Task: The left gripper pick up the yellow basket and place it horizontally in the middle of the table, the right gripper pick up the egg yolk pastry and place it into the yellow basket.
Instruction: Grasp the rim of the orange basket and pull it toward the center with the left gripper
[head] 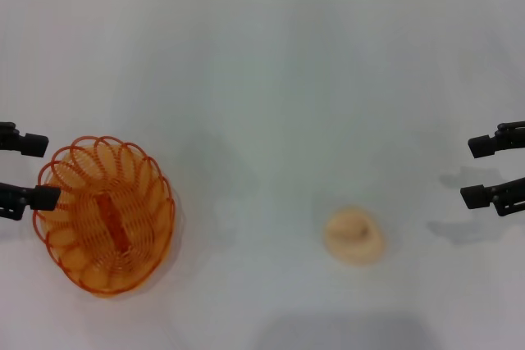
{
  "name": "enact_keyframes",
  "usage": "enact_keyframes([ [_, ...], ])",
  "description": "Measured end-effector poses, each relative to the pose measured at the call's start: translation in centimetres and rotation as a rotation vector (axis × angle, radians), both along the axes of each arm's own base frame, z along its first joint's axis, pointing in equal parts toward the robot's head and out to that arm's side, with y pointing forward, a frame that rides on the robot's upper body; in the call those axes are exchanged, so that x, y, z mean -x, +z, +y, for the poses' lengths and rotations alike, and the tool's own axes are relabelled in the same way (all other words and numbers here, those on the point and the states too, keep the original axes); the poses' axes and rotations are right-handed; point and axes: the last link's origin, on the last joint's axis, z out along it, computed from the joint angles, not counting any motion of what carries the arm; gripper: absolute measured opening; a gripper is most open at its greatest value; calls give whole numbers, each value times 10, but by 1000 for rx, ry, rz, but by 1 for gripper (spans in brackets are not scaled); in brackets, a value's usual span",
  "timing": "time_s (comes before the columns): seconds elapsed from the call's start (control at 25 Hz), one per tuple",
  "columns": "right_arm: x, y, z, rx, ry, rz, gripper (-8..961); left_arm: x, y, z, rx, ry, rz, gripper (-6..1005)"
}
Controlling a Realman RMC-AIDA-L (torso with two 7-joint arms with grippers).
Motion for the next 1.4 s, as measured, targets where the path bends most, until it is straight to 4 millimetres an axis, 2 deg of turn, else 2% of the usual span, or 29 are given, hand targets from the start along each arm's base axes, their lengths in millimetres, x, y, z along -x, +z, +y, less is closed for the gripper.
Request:
enact_keyframes([
  [1.08,2,-4,1,-1,5,3,857,-4,-2,1,-6,-18,-25,888],
  [1.4,2,-6,1,-2,2,8,857,3,11,6,-44,15,33,887],
])
